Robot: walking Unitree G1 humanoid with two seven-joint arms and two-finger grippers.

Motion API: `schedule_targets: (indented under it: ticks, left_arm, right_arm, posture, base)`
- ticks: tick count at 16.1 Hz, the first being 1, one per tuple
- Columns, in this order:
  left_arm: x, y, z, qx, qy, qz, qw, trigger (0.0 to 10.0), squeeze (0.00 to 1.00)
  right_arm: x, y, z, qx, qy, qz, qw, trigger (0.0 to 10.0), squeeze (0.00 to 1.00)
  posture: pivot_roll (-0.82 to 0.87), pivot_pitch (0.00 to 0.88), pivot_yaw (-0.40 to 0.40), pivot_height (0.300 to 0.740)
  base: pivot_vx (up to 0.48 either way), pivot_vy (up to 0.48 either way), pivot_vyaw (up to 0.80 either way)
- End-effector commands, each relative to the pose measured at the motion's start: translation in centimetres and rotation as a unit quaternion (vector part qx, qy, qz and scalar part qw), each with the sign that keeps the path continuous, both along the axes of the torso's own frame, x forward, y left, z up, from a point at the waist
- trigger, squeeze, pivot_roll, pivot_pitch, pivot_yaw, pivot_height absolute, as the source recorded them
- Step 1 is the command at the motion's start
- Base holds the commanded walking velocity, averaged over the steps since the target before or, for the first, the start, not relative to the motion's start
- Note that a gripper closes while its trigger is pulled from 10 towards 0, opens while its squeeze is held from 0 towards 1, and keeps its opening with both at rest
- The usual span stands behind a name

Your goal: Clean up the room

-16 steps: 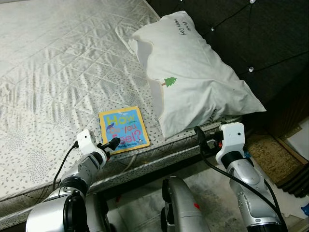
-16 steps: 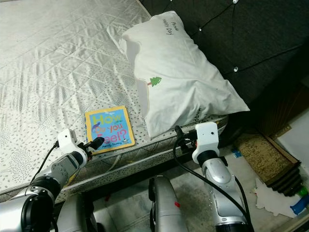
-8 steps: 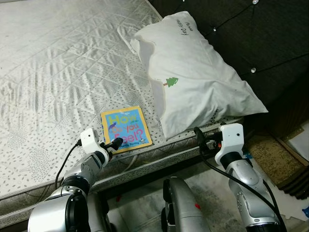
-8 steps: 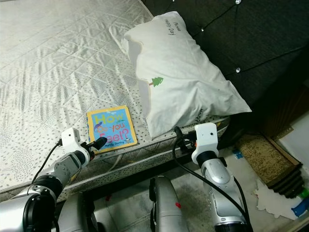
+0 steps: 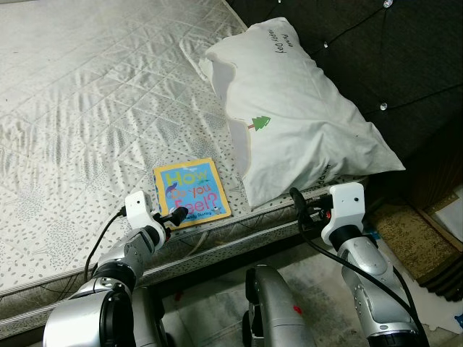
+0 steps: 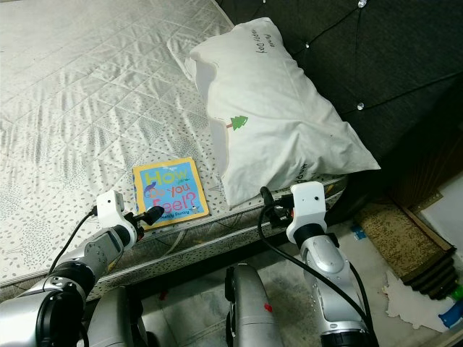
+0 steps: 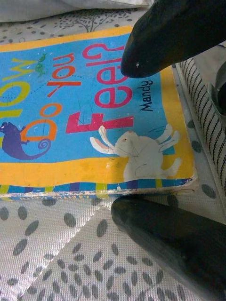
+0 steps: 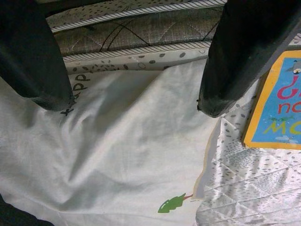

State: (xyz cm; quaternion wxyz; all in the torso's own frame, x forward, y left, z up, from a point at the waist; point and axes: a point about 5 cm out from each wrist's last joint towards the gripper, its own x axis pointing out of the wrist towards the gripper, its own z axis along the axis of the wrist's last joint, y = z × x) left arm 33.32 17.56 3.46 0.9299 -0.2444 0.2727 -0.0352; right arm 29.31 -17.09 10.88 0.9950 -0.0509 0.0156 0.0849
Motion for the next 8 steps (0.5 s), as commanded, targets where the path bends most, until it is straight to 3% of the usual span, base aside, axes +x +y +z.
schedule_targets:
  ticks: [1, 8]
  left_arm:
    - [0.0, -0.4, 0.0, -0.005, 0.004, -0.006, 1.000, 10.0, 0.00]
    - [0.1, 1.4, 0.7, 0.000, -0.043, -0.007, 0.999, 10.0, 0.00]
  right_arm:
    - [-0.1, -0.1, -0.5, -0.002, 0.008, -0.002, 1.000, 10.0, 0.00]
    - [0.6, 0.1, -0.3, 0.006, 0.003, -0.001, 1.000, 10.0, 0.00]
  posture:
    - [-0.22, 0.163, -0.040, 0.586]
    - [-0.19, 0.134, -0.033, 0.586]
  base:
    - [0.000, 0.000, 0.00]
    - [0.000, 0.000, 0.00]
